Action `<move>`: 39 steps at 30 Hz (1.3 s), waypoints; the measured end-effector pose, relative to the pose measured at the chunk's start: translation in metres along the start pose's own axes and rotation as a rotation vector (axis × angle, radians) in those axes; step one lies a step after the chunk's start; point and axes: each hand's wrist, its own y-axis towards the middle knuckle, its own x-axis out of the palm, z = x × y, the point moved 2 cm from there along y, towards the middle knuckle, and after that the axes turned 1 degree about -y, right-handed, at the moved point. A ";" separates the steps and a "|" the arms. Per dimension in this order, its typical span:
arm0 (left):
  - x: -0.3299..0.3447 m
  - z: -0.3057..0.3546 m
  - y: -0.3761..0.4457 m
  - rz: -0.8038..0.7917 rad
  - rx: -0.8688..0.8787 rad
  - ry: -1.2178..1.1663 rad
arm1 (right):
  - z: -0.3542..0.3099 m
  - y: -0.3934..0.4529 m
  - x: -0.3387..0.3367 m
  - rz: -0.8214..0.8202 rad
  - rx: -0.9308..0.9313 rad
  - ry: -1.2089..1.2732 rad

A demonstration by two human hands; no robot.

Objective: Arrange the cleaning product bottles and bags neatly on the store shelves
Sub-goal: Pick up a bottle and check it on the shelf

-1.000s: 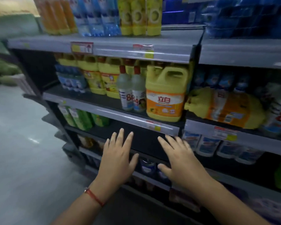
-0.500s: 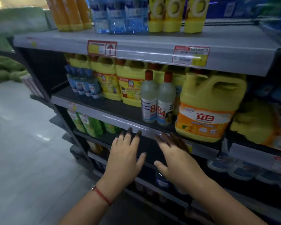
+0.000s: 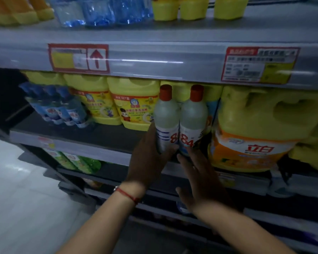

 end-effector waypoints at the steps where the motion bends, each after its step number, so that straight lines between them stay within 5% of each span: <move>1: 0.001 -0.003 0.003 -0.007 -0.019 -0.060 | -0.004 0.001 0.000 -0.015 0.010 0.000; 7: -0.004 -0.015 0.017 -0.106 -0.041 -0.177 | -0.030 0.000 -0.005 -0.092 0.213 0.049; 13: -0.052 -0.006 -0.012 -0.202 -0.013 -0.419 | -0.084 -0.005 -0.015 0.084 0.444 0.357; 17: -0.089 -0.004 -0.046 -0.341 -0.017 -0.694 | -0.127 -0.016 -0.023 0.236 0.417 0.677; 22: -0.113 -0.026 -0.082 -0.515 -0.135 -0.750 | -0.163 -0.045 0.006 0.234 0.467 0.881; 27: -0.111 -0.048 -0.106 -0.523 -0.609 -1.284 | -0.187 -0.083 0.046 0.232 0.650 0.883; 31: -0.093 -0.070 -0.126 -0.499 -0.996 -1.476 | -0.204 -0.105 0.068 0.250 0.761 0.726; 39: -0.085 -0.097 -0.157 -0.711 -0.991 -1.387 | -0.218 -0.140 0.092 0.158 0.906 0.740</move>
